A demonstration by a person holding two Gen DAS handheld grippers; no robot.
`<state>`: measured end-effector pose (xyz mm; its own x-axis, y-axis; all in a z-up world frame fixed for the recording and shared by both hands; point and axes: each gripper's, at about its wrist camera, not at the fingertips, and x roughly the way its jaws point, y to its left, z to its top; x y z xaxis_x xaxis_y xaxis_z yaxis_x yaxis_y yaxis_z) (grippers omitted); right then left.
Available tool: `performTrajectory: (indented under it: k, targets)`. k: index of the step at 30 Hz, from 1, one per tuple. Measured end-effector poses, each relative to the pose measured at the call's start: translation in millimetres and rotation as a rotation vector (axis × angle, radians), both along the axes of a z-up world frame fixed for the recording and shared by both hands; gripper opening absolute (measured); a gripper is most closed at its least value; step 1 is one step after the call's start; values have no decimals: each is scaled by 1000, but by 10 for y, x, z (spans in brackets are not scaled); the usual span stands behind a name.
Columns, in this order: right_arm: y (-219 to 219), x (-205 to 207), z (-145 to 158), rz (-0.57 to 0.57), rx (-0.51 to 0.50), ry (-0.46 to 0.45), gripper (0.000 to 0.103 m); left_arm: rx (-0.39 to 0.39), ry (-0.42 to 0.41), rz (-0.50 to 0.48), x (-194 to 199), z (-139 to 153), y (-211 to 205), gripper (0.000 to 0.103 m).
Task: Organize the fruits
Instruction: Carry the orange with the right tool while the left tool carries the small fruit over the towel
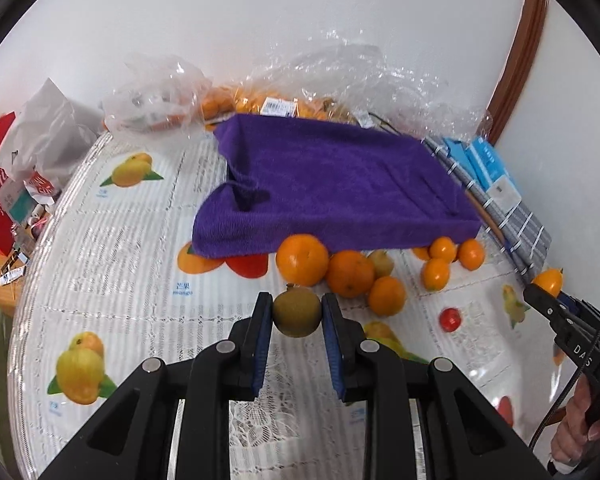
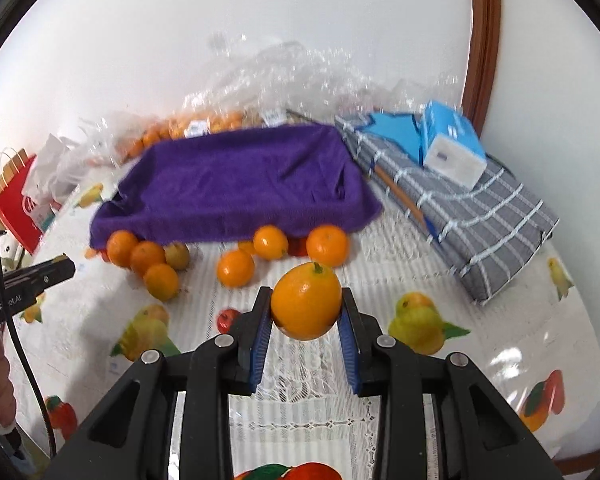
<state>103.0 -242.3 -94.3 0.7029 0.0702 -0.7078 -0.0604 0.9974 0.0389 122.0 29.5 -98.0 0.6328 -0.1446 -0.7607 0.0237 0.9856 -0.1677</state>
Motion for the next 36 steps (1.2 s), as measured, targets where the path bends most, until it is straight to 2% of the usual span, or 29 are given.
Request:
performTrajectory:
  k: [9, 17, 25, 31, 36]
  targets:
    - [67, -77, 382, 1, 3, -59, 32, 25, -33, 6, -87, 380, -16, 24]
    - [124, 98, 476, 9, 15, -54, 32, 22, -59, 13, 55, 537, 42, 24]
    - [195, 700, 428, 26, 13, -44, 32, 7, -71, 14, 653, 487, 59, 24]
    - [250, 1283, 266, 37, 2, -33, 32, 4, -43, 11, 1245, 279, 15, 24]
    - [269, 1689, 57, 41, 5, -13, 32, 10, -13, 13, 1591, 84, 16, 24]
